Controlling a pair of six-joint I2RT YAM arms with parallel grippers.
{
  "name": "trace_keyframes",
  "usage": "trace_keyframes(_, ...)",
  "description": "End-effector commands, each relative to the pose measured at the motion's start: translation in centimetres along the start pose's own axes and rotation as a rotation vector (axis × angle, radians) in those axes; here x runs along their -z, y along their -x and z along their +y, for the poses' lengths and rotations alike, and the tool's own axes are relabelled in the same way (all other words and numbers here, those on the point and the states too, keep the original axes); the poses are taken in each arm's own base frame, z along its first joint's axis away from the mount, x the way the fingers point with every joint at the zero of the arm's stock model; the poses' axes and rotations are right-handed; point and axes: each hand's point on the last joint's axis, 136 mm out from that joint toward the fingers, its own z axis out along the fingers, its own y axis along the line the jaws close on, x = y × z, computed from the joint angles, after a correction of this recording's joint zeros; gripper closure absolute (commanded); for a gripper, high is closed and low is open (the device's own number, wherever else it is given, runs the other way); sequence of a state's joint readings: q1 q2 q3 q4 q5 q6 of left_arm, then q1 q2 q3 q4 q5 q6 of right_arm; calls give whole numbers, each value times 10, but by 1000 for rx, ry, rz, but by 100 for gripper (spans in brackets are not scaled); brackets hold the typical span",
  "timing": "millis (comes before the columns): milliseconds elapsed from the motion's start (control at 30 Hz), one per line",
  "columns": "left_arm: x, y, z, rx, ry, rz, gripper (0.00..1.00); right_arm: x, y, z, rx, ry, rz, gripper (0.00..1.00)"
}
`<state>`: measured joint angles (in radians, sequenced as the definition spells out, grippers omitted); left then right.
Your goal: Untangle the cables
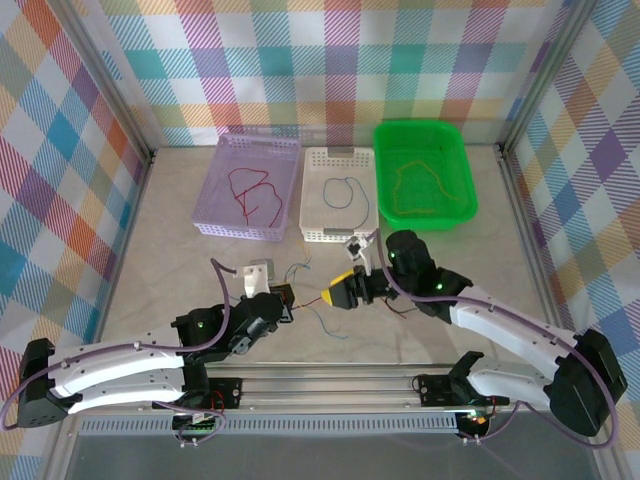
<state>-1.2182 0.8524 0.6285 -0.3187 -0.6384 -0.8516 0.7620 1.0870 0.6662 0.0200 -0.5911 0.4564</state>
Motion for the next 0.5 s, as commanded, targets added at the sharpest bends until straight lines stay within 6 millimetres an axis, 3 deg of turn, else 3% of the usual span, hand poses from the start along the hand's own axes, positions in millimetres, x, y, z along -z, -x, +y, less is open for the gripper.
trace_keyframes(0, 4, 15, -25, 34, -75, -30, 100, -4, 2, 8, 43, 45, -59, 35)
trace_keyframes(467, -9, 8, -54, 39, -118, 16, 100, -33, -10, -14, 55, -22, -71, 41)
